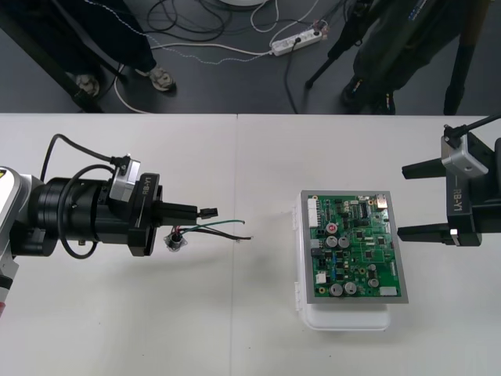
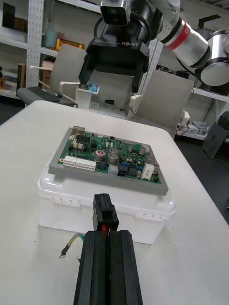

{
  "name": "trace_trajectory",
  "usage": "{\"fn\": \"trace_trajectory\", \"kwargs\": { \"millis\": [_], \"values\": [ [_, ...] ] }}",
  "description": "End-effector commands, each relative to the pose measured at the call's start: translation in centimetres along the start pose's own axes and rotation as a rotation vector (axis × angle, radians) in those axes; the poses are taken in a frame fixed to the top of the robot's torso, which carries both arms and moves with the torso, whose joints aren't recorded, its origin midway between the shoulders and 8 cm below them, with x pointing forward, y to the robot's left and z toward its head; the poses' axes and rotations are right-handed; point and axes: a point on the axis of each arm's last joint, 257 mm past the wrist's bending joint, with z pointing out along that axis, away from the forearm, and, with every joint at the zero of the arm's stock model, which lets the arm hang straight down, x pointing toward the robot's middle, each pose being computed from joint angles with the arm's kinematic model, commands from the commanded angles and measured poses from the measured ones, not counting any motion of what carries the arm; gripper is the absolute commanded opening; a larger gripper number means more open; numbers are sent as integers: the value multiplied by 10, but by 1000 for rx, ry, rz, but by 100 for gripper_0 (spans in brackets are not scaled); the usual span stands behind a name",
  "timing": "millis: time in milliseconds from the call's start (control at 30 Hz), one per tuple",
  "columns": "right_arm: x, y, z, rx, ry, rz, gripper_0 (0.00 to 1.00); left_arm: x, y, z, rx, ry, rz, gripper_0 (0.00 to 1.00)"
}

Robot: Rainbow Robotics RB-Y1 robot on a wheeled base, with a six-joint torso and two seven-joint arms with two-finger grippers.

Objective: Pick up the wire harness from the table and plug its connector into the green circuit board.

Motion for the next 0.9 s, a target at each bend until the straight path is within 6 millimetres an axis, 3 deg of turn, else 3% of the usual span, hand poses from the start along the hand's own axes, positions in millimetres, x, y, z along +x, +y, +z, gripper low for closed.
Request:
{"fn": "trace_trajectory", "kwargs": {
  "millis": [33,200,700,900],
  "values": [
    [10,-8,-12,10,107,-126,100,21,-15,-3,47,28,49,0],
    [38,-15,-15,24,235,-265,100,34,-19,7,56,10,60,0],
    [119,-13,-16,10,573,-343,100,75,-31,36,66,-1,41,0],
    [132,-11,-12,5,621,-348,100,89,-39,48,71,-23,34,0]
  ]
}}
